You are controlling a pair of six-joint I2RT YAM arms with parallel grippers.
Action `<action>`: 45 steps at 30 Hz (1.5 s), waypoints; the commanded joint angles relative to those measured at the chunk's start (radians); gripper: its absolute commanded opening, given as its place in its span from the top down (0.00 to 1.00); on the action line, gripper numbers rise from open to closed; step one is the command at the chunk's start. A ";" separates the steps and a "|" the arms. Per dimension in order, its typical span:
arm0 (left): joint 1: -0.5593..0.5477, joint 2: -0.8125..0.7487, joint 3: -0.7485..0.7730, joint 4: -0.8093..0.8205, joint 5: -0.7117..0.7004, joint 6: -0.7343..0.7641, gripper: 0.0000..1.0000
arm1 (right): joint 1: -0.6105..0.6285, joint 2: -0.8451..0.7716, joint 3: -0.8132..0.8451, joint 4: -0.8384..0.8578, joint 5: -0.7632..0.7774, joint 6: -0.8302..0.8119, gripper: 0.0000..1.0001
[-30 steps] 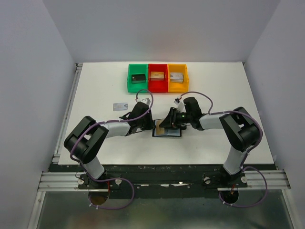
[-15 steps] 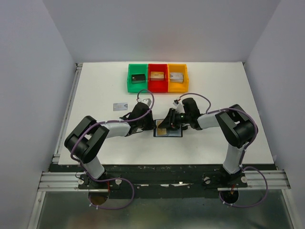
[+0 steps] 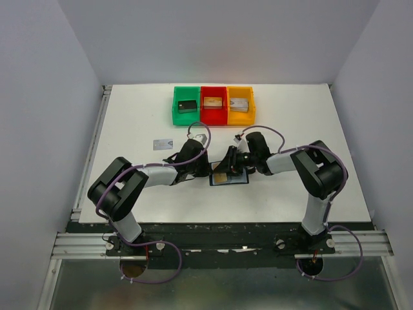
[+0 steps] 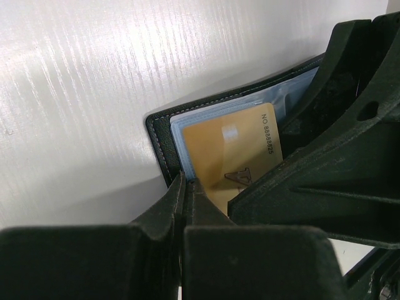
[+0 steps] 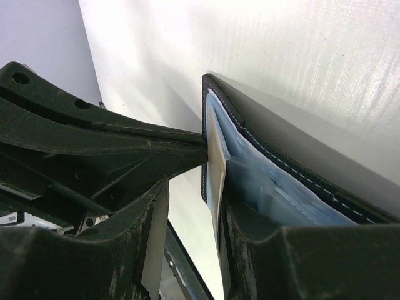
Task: Take the credit cards out of the card holder
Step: Remove the credit card from the card holder.
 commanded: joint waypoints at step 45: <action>0.013 0.054 -0.023 -0.141 -0.008 -0.048 1.00 | -0.040 -0.172 -0.049 -0.163 0.029 -0.115 0.58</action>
